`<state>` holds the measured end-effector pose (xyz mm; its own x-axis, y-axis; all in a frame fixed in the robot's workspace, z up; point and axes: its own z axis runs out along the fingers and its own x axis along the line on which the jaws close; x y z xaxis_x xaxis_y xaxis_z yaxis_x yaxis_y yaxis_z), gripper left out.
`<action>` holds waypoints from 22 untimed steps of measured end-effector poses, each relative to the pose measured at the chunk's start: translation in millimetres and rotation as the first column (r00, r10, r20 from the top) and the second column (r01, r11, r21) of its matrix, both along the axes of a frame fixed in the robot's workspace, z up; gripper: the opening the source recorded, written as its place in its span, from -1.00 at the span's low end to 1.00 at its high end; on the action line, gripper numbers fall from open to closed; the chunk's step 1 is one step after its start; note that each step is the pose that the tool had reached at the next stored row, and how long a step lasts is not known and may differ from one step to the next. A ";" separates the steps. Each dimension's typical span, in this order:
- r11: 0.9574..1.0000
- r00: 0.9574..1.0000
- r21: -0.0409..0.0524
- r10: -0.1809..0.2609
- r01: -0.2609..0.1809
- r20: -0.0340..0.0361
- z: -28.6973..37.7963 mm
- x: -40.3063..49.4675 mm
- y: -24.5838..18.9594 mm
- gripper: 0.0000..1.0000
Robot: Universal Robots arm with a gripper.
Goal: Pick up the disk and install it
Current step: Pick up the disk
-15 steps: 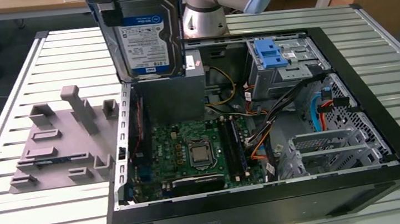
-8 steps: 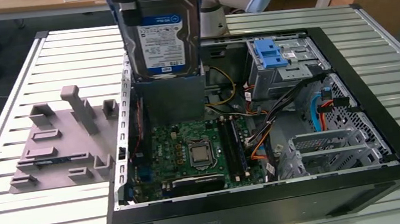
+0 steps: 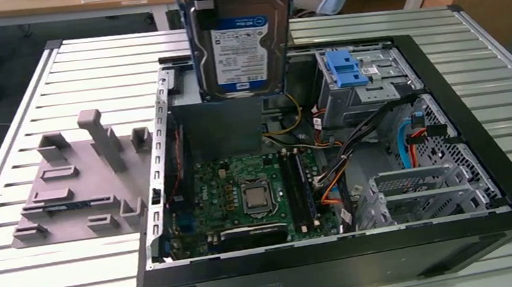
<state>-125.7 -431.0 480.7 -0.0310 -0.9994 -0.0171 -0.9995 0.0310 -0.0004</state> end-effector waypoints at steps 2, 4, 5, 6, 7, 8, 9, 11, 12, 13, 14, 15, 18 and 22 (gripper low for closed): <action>1.000 1.000 0.000 0.000 0.000 0.000 -0.2 9.2 0.0 -0.26; 1.000 1.000 0.000 0.000 0.000 0.000 -0.4 16.7 -0.2 -0.26; 1.000 1.000 0.000 0.000 0.000 0.000 -0.4 19.0 -0.4 -0.26; 1.000 1.000 0.000 0.000 0.000 0.000 -0.5 20.6 -0.9 -0.26; 1.000 1.000 0.000 0.000 0.000 0.000 -0.6 21.3 -1.8 -0.26; 1.000 1.000 0.000 -0.001 0.001 0.000 -0.7 21.7 -3.0 -0.26; 1.000 1.000 0.000 -0.001 0.001 0.000 -0.8 21.9 -4.4 -0.26; 1.000 1.000 0.000 -0.001 0.001 0.000 -1.1 22.2 -7.3 -0.26; 1.000 1.000 0.000 -0.002 0.002 0.000 -1.2 22.3 -8.7 -0.26; 1.000 1.000 0.000 -0.002 0.002 0.000 -1.4 22.5 -10.2 -0.26; 1.000 1.000 0.000 -0.003 0.003 0.000 -1.6 22.7 -11.5 -0.26; 1.000 1.000 0.000 -0.003 0.003 0.000 -1.9 23.3 -12.6 -0.26; 1.000 1.000 0.000 -0.004 0.004 0.000 -2.5 28.5 -14.5 -0.26; 1.000 1.000 -0.001 -0.003 0.003 0.000 -3.3 41.9 -15.2 -0.26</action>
